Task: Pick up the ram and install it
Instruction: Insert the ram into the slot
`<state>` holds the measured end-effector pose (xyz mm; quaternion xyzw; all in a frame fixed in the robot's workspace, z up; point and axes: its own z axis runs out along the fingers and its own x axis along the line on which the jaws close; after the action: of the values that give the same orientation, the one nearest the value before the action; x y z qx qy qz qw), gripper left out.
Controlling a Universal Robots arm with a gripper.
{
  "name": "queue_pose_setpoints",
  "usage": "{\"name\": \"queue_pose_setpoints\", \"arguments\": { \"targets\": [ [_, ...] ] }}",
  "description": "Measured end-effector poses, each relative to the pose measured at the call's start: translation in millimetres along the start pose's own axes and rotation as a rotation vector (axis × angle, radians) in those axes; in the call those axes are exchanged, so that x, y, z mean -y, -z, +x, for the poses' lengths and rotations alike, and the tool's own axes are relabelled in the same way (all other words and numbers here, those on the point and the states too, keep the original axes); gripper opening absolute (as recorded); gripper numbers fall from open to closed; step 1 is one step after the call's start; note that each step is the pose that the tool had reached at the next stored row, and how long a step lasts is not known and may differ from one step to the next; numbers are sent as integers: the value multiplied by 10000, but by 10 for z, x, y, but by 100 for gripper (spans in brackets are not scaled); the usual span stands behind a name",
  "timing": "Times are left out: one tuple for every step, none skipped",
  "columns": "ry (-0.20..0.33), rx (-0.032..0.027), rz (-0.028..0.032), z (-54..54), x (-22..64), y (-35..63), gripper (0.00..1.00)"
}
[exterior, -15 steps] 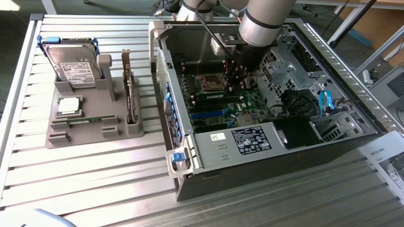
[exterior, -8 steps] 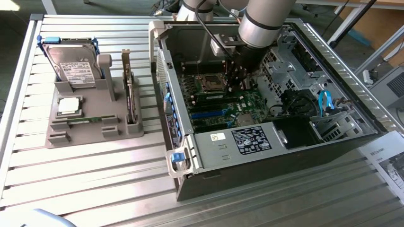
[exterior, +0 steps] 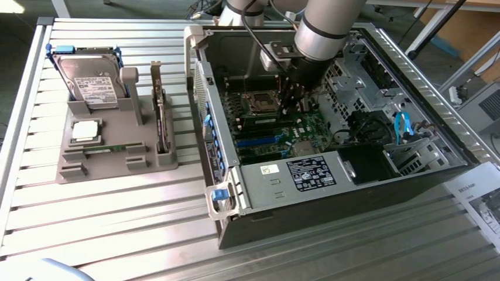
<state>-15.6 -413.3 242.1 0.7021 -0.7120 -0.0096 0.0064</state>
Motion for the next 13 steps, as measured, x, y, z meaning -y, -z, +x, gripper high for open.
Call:
{"name": "queue_pose_setpoints", "arguments": {
  "targets": [
    [0,-1,-1,0,0,-6,12],
    [0,-3,-1,0,0,-6,12],
    [0,-2,-1,1,0,-6,12],
    [0,-3,-1,0,0,-6,12],
    [0,-1,0,0,0,-7,12],
    [-1,2,0,-2,0,-8,12],
    [0,2,1,-4,0,-8,12],
    [0,1,1,-6,0,-8,12],
    [0,-1,-1,-8,0,-7,12],
    [0,0,0,-11,0,-7,12],
    [0,0,0,-12,0,-7,12],
    [0,1,0,-12,0,-7,12],
    [0,1,0,-12,0,-7,12]
  ]
}}
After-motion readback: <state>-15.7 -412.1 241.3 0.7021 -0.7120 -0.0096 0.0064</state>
